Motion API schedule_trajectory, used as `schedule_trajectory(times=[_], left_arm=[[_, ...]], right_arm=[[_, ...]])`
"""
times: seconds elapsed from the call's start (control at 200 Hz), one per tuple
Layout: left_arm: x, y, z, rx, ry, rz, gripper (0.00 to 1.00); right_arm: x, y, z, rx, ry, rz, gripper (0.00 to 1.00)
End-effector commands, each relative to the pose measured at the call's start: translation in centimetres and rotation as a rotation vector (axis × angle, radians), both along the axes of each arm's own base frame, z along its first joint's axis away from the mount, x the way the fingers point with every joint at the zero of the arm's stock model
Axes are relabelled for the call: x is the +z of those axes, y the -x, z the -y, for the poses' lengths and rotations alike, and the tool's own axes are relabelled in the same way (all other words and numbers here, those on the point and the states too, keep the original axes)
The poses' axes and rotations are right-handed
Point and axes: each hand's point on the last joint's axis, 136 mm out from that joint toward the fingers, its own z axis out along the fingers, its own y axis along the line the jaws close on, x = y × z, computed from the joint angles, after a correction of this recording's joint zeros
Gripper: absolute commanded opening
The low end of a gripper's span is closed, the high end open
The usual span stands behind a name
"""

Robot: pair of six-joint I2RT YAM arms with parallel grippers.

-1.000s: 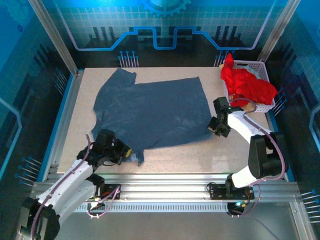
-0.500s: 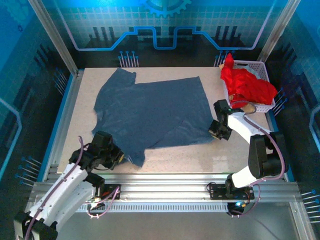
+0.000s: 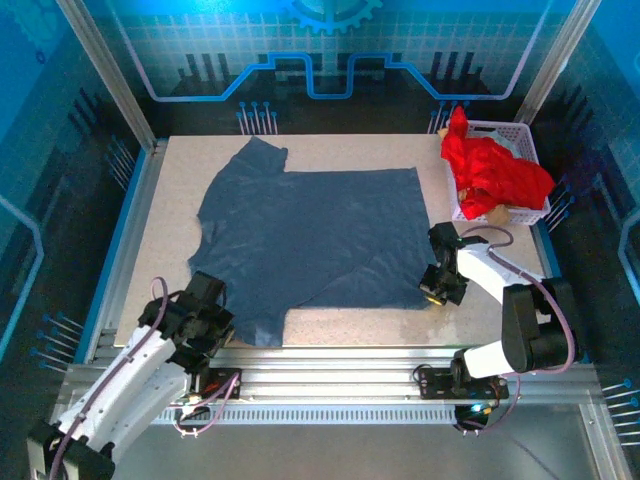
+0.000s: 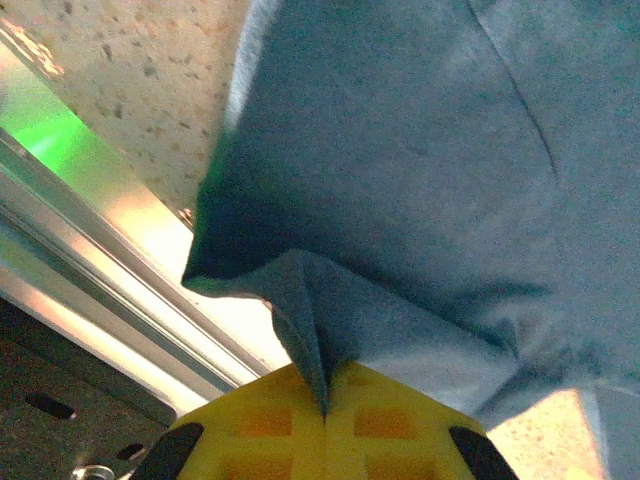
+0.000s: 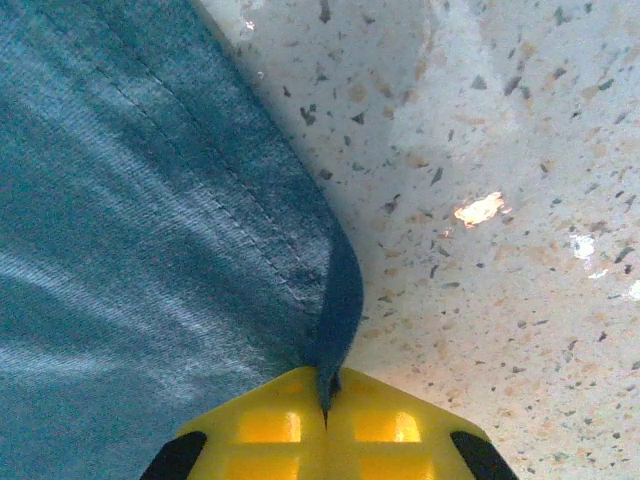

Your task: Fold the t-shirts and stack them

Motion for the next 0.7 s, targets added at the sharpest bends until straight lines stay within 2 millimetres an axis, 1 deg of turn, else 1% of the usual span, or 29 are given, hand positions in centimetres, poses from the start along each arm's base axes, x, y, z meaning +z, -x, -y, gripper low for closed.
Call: schedule_trajectory(times=[0.0, 0.2, 0.31, 0.36, 0.43, 0.495, 0.58, 0.635, 0.675, 0.685, 0.695], left_arm=[[-0.4, 0.5, -1.1, -0.028, -0.081, -0.047, 0.00], [-1.2, 0.1, -0.9, -0.057, -0.100, -0.086, 0.00], [-0.7, -0.5, -0.6, -0.059, -0.088, -0.068, 0.00], [0.2, -1.1, -0.6, -0.065, -0.090, -0.032, 0.00], [2.3, -2.6, -0.8, -0.071, -0.112, 0.056, 0.00], [4.6, -4.4, -1.2, -0.080, -0.149, 0.148, 0.00], [7.2, -7.1, -1.2, -0.114, -0.187, 0.232, 0.00], [8.2, -8.8, -0.9, -0.141, -0.197, 0.248, 0.00], [8.6, -10.0, -0.7, -0.159, -0.199, 0.248, 0.00], [8.8, -10.3, -0.7, -0.161, -0.200, 0.250, 0.00], [8.8, -10.7, -0.6, -0.165, -0.201, 0.250, 0.00]], right_arm=[[-0.1, 0.9, -0.3, 0.005, -0.003, -0.035, 0.00], [-0.3, 1.1, -0.2, 0.002, 0.005, -0.063, 0.00], [0.2, 1.0, -0.2, 0.000, 0.004, -0.048, 0.00], [0.6, 0.8, -0.3, 0.003, 0.001, -0.034, 0.00], [1.5, 0.2, -0.5, 0.010, -0.009, -0.002, 0.00], [2.4, -0.3, -0.8, 0.008, -0.026, 0.019, 0.00], [3.5, -1.1, -1.2, 0.009, -0.040, 0.032, 0.00], [4.0, -1.5, -1.3, 0.007, -0.041, 0.034, 0.00], [3.8, -1.4, -1.2, 0.001, -0.038, 0.019, 0.00], [4.4, -2.0, -1.3, -0.001, -0.042, 0.038, 0.00], [4.5, -2.3, -1.3, -0.003, -0.043, 0.042, 0.00]])
